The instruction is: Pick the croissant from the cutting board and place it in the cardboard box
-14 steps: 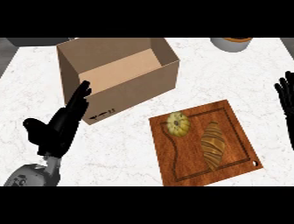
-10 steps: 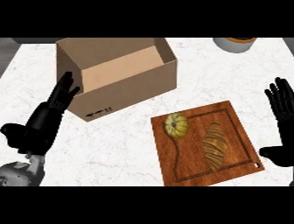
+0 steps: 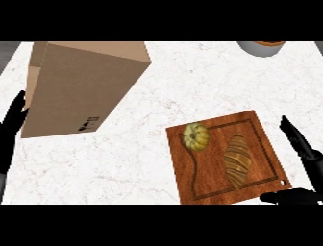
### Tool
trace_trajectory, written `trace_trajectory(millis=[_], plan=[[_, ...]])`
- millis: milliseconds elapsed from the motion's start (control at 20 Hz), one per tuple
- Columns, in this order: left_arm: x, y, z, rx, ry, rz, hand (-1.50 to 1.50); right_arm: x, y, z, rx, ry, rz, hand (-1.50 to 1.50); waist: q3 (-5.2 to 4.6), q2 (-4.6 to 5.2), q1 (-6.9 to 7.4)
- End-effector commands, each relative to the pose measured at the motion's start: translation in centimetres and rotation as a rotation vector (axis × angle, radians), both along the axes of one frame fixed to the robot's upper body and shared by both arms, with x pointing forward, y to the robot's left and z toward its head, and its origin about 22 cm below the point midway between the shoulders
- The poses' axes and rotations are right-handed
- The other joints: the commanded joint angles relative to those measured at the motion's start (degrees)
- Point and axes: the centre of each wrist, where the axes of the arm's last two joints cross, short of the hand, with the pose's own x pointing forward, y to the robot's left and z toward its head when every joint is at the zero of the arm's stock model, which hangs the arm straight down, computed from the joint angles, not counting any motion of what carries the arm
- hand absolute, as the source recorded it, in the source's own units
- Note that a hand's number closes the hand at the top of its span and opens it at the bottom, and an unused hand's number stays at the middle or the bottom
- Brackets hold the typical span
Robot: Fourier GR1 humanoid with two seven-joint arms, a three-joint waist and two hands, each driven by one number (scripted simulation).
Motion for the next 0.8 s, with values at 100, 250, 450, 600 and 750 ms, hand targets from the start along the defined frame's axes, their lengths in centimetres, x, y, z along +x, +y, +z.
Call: trace_trajectory(millis=[100, 250, 450, 600, 750], plan=[[-0.1, 2.6, -2.2, 0.055, 0.04, 0.074, 0.0, -1.2, -2.4, -5.2, 0.165, -0.085, 0.136, -1.5, -0.14, 0.01, -0.56], [0.2, 3.2, -3.1, 0.047, 0.055, 0.07, 0.0, 0.3, -5.4, -2.8, -0.041, -0.143, 0.141, -1.5, -0.24, -0.12, -0.85], [0.9, 2.2, -2.3, 0.053, 0.06, 0.068, 0.0, 2.4, -7.9, 1.4, -0.391, -0.07, 0.184, -1.5, -0.33, -0.09, -0.63], [1.2, 3.2, -2.5, 0.042, 0.055, 0.072, 0.0, 3.2, -5.3, 1.5, -0.48, -0.011, 0.248, -1.5, -0.36, -0.11, -0.8], [0.5, 3.4, -1.7, 0.048, 0.05, 0.057, 0.0, 5.4, -3.4, 4.4, -0.575, 0.067, 0.307, -1.5, -0.35, -0.34, -0.07]])
